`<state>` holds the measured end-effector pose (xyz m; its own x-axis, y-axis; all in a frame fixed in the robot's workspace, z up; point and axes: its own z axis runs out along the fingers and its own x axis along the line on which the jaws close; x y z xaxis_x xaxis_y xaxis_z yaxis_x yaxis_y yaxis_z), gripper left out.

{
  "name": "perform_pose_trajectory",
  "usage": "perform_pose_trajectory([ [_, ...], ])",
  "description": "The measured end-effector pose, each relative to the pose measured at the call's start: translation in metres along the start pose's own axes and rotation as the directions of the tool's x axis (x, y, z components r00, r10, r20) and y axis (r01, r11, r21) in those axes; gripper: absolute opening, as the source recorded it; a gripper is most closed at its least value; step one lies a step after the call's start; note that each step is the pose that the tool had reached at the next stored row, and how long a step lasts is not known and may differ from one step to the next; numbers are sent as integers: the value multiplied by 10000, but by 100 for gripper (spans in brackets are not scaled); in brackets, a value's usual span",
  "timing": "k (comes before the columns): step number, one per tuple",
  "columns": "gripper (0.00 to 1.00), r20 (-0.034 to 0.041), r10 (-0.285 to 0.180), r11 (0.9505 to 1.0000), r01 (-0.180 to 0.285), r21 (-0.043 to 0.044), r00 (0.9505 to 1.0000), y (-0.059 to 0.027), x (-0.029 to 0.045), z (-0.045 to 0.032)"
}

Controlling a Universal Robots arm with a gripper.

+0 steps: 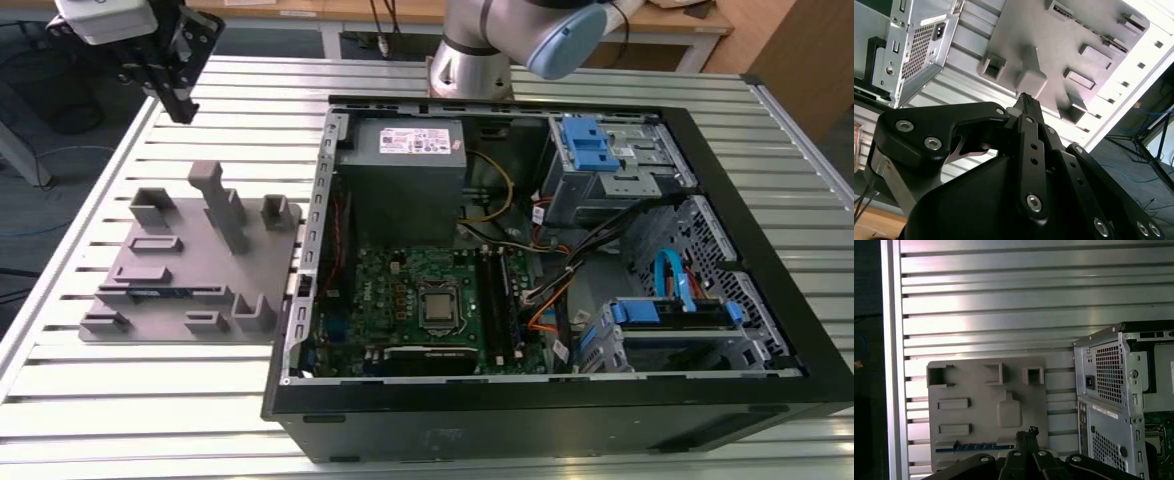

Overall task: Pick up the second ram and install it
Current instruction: 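Reach for the second ram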

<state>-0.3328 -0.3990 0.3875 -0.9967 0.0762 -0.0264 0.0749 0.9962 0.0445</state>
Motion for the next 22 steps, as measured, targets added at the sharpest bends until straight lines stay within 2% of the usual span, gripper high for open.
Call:
perform_pose_trajectory([
  [11, 10, 0, 0, 10000, 0, 0, 10000, -18, 222, 22],
  [22, 10, 0, 0, 10000, 0, 0, 10000, -96, 372, 123],
])
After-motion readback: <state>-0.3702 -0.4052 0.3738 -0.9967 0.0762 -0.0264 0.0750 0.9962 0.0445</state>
